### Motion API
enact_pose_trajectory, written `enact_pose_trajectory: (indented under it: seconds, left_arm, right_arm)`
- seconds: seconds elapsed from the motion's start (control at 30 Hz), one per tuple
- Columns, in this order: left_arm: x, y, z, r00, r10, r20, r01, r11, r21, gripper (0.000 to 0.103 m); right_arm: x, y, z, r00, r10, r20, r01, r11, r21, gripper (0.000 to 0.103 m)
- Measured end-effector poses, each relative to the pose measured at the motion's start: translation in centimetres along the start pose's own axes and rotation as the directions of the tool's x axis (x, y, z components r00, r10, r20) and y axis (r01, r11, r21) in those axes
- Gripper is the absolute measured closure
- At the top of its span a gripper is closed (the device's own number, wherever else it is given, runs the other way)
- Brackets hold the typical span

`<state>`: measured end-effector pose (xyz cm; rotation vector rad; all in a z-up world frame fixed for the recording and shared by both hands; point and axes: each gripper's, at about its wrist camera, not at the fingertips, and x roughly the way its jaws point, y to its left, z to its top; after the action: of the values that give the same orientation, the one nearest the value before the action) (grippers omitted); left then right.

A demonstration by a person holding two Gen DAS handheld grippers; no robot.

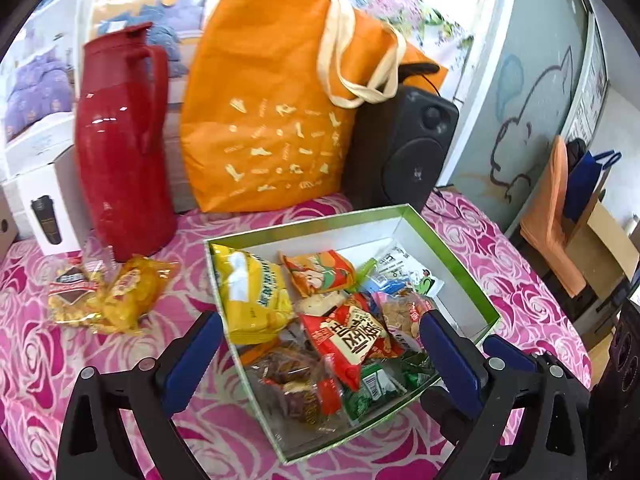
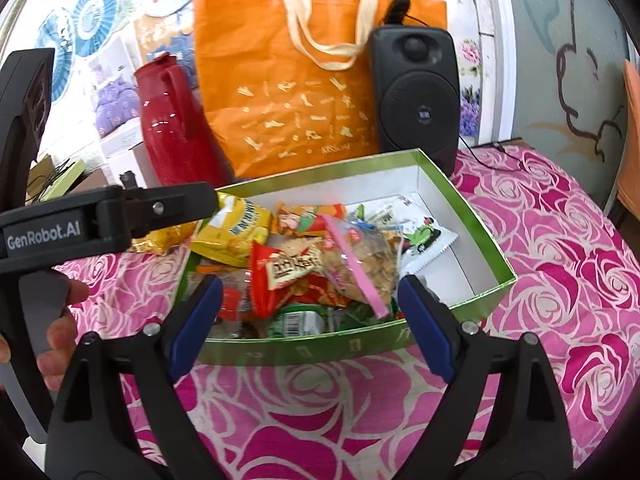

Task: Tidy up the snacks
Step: 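Open the left tool to drop the nut bag into the box, then move the right tool toward the yellow chip bag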

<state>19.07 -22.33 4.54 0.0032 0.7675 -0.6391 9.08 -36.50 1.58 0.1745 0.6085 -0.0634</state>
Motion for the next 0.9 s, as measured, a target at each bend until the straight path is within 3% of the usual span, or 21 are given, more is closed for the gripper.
enact_pose_trajectory:
  seconds: [0.23,0.43,0.63,0.9]
  left_arm:
    - [-3.1,1.9,-0.5,0.999,0.029,0.035,-0.028,0.999,-0.027,0.002]
    - [-6.3,6.9,-1.4,0.991,0.112,0.073,-0.105,0.99,-0.092,0.002]
    - [-7.9,14.1,-3.6,0.987,0.156,0.05,-0.143,0.97,-0.195,0.002]
    - [-9.7,21.7,-5.4,0.97,0.237,0.05,-0.208,0.923,-0.324,0.002]
  right_arm:
    - [-0.9,2.4,0.1,0.999,0.037,0.0,-0.037,0.999,-0.032,0.013]
    - [-0.4,5.4,0.6,0.991,0.131,-0.013,-0.132,0.99,-0.053,0.013]
    - [2.3,9.3,1.5,0.959,0.275,-0.073,-0.278,0.96,-0.029,0.013]
    - [6.8,14.8,2.4,0.926,0.346,-0.154,-0.357,0.933,-0.05,0.017]
